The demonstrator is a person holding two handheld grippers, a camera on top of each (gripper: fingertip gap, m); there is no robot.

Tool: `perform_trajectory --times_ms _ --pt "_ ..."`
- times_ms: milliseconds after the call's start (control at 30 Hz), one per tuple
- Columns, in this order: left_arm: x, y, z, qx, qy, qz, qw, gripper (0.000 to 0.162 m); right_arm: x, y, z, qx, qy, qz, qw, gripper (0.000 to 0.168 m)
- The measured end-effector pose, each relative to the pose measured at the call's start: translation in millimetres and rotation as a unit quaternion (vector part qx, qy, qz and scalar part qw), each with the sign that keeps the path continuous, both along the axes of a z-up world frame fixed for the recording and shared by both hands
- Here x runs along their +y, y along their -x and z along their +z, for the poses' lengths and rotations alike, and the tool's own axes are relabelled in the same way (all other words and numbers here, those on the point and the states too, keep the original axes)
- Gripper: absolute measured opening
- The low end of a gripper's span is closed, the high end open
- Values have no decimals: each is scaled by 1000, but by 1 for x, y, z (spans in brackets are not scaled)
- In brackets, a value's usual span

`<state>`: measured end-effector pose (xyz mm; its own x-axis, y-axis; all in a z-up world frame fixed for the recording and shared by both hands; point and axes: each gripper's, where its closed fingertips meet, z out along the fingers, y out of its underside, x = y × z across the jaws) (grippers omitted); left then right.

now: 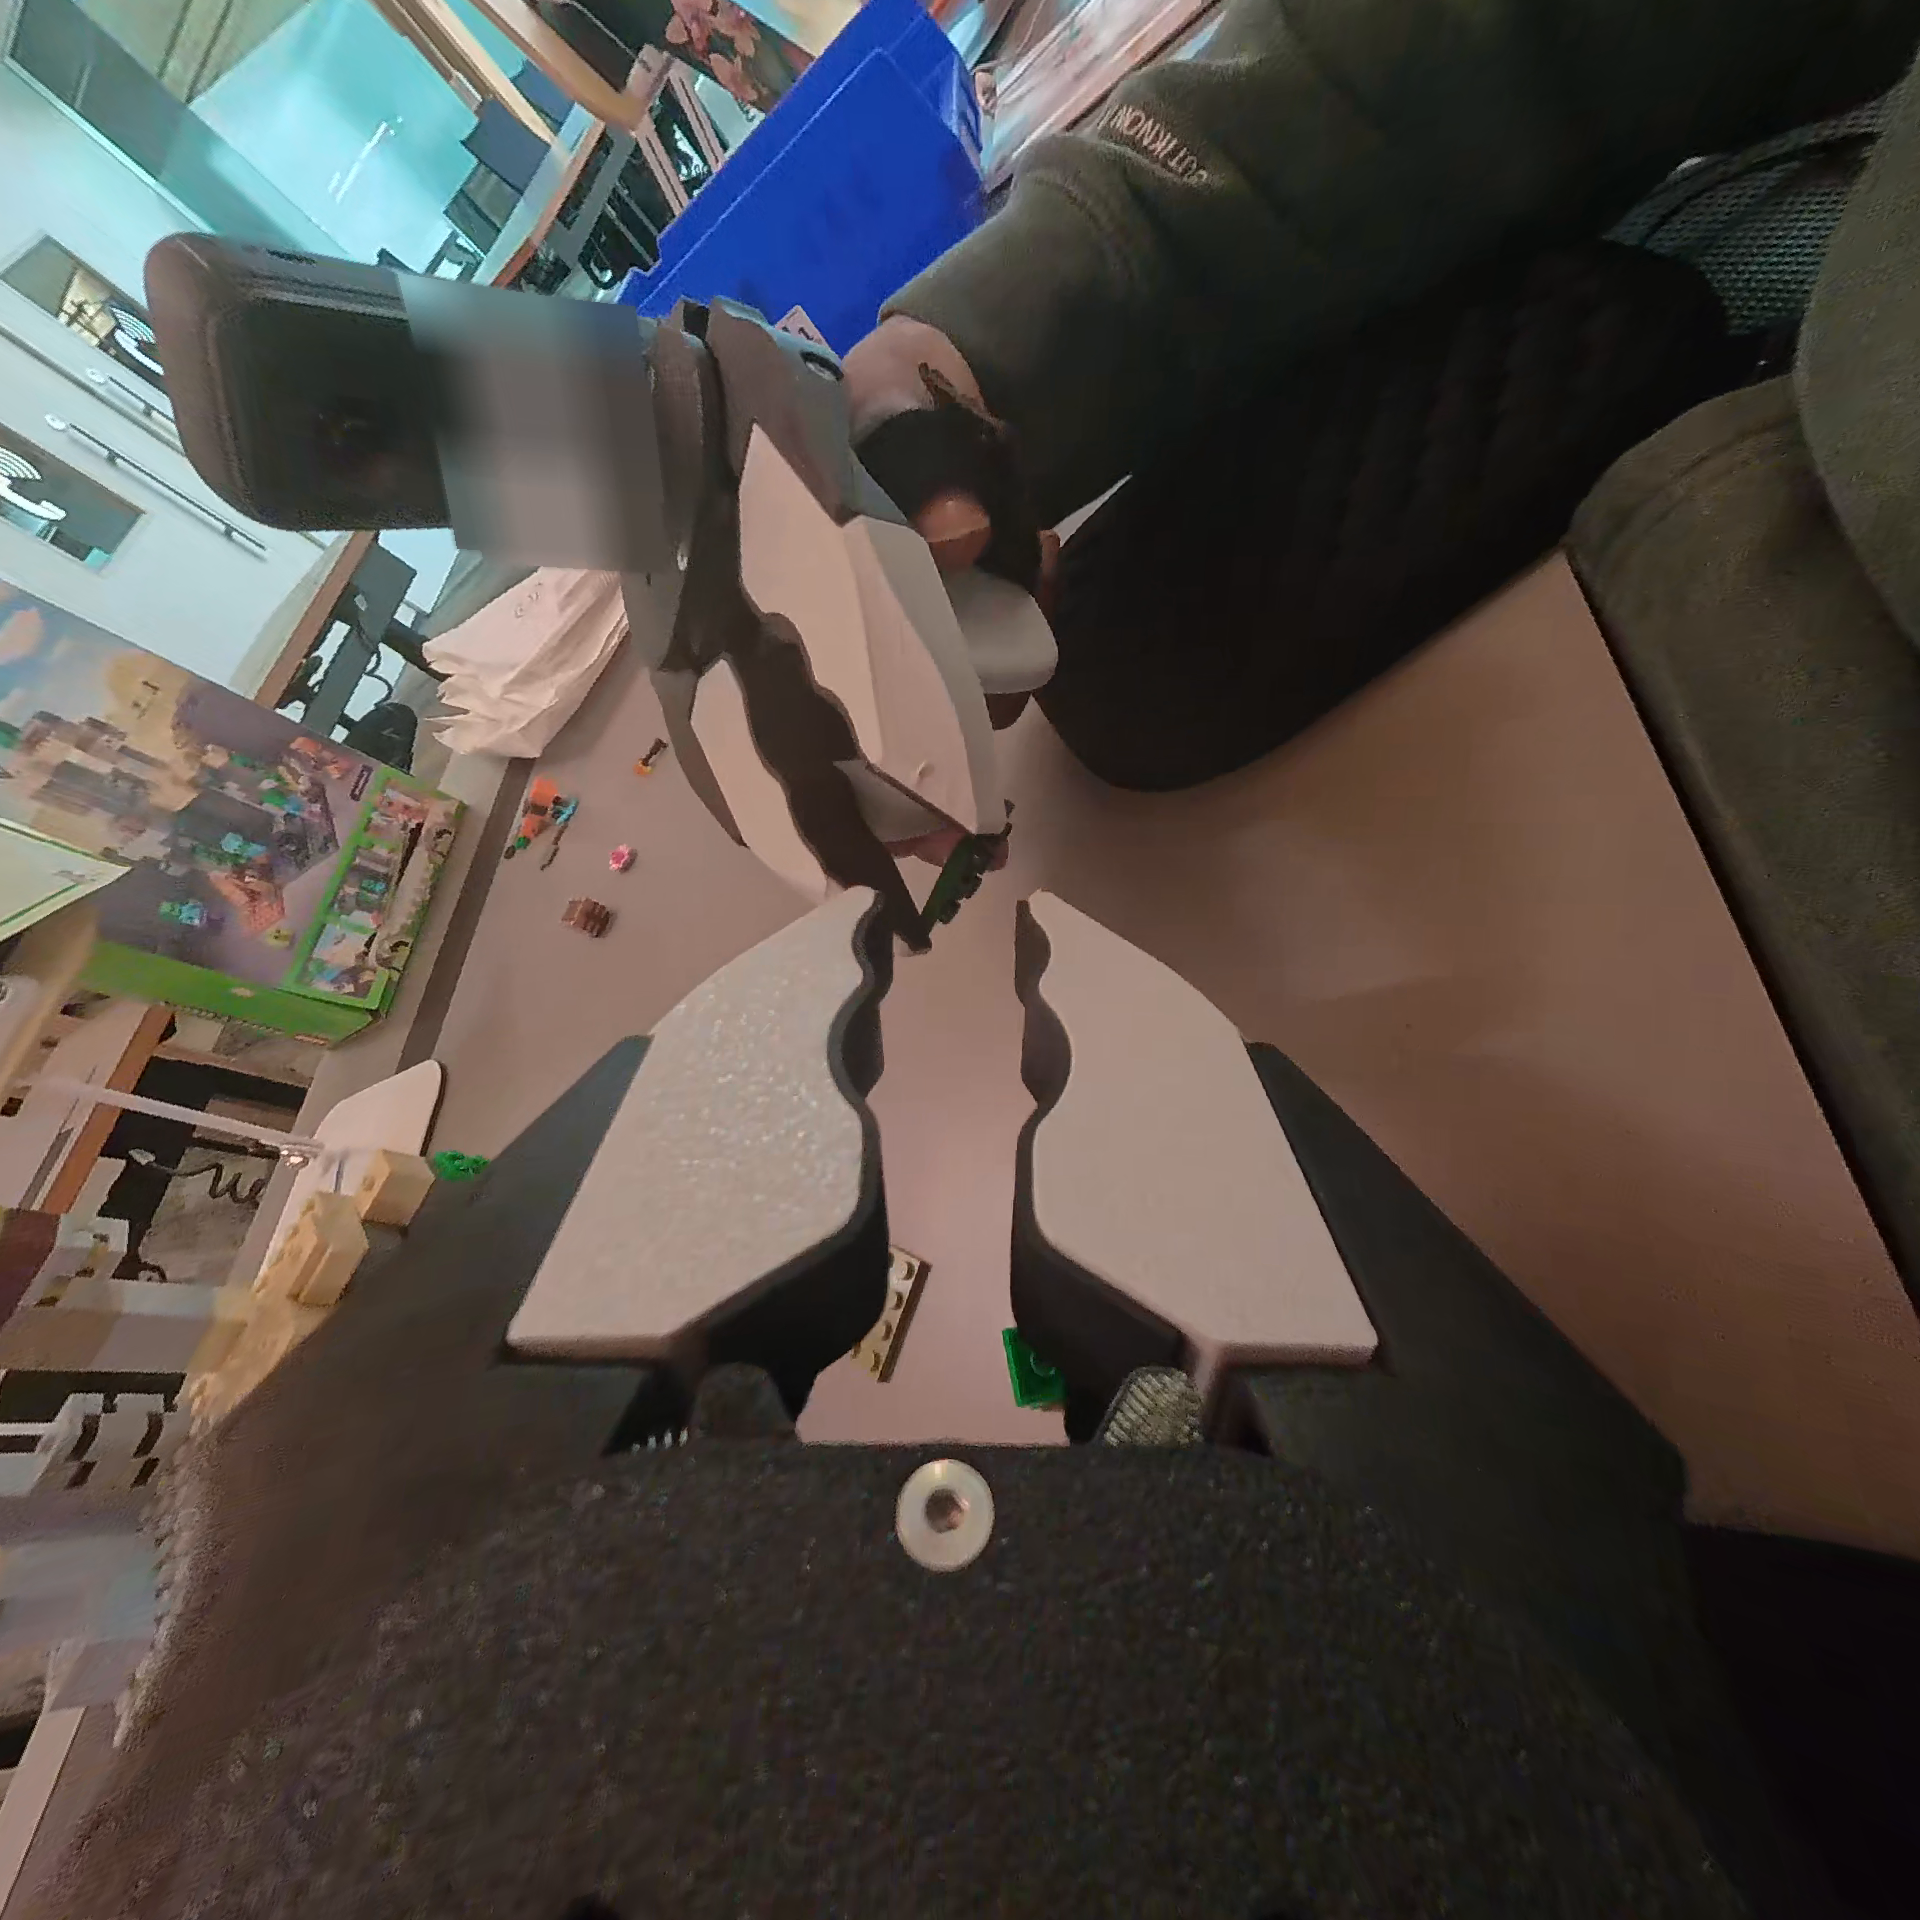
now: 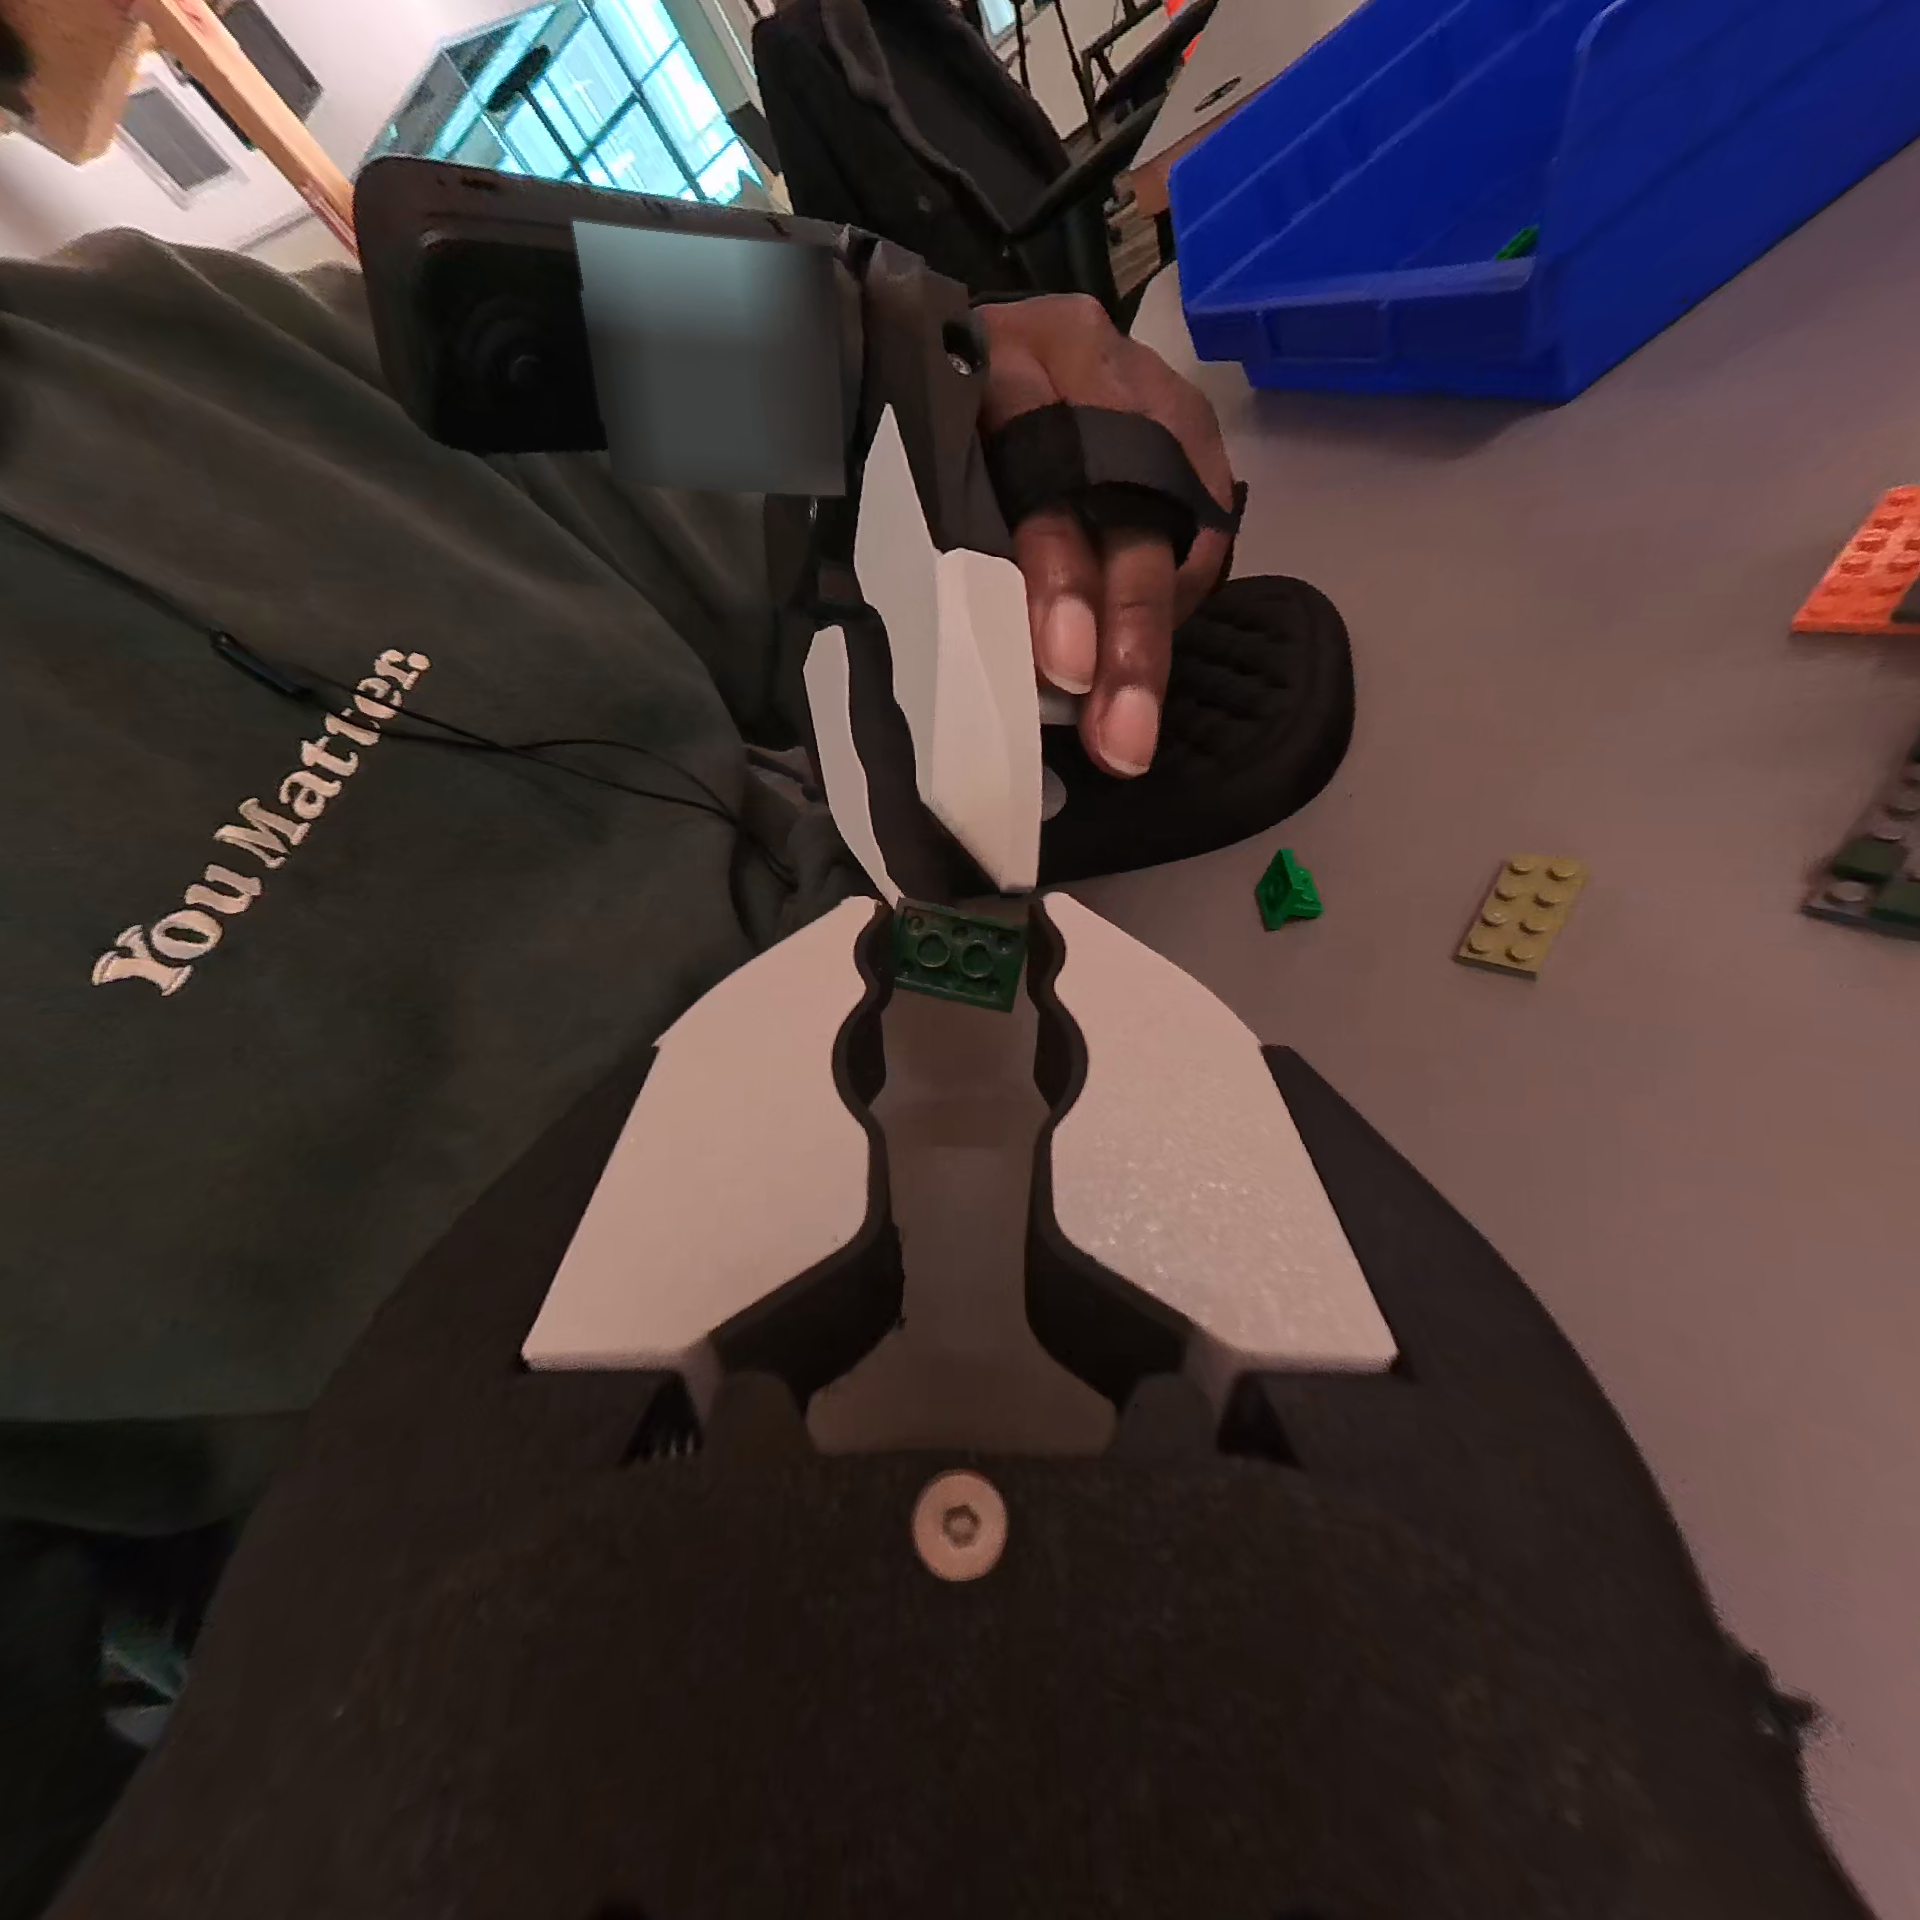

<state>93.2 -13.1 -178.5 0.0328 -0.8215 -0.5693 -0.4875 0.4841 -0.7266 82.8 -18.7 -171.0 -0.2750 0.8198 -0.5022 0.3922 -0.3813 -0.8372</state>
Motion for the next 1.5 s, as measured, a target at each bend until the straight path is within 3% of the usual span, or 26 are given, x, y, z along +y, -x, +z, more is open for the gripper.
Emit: perform_trajectory --times_ms 467,567,667,867,967,1067,1233,1500 --pt "-8 -6 2 0 -47 -16 999 5 -6 2 5 20 33 15 999 22" --pt "3 7 15 -23 -44 28 998 5 7 -4 14 40 20 -23 999 36" --pt "33 49 32 -36 -49 131 989 5 36 -19 23 53 -21 -112 992 38" --pt "89 186 66 -69 -24 387 919 5 79 -36 9 13 -63 -238 969 30" --pt "102 247 64 -82 41 487 868 5 85 -26 -13 -53 -100 -250 962 30" --pt "108 293 41 -58 97 562 819 5 87 -11 -39 -144 -158 -242 946 30" --pt "111 321 3 -24 134 611 780 5 83 20 -69 -243 -201 -209 926 32" --pt "111 323 -8 -25 138 605 784 20 83 43 -92 -322 -234 -176 900 32"
